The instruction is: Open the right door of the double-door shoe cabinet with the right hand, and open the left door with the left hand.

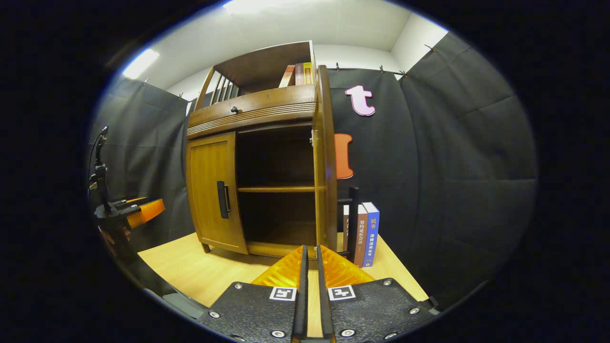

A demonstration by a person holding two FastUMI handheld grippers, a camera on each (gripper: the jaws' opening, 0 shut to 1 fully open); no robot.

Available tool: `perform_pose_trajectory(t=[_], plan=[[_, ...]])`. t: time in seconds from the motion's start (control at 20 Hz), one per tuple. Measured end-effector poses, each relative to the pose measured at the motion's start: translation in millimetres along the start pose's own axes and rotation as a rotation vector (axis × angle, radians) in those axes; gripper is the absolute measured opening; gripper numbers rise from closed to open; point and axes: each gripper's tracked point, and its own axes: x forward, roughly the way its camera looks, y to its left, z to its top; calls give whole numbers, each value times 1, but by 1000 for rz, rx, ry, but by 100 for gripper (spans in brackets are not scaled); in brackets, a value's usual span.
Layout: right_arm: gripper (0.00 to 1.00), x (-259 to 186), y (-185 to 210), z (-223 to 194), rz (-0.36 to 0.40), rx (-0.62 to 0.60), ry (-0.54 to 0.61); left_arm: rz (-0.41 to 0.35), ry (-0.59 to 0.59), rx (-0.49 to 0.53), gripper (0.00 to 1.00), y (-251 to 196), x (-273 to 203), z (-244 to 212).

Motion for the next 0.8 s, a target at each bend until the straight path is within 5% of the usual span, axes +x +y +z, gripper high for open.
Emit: perform_pose_trajectory(t=[0.55, 0.8], plan=[[12, 8, 70, 4, -51, -5, -11, -74, -26, -11, 95, -4, 72, 7], [68, 1, 68, -4, -60, 12, 13, -140, 46, -27, 96, -21, 127, -22]])
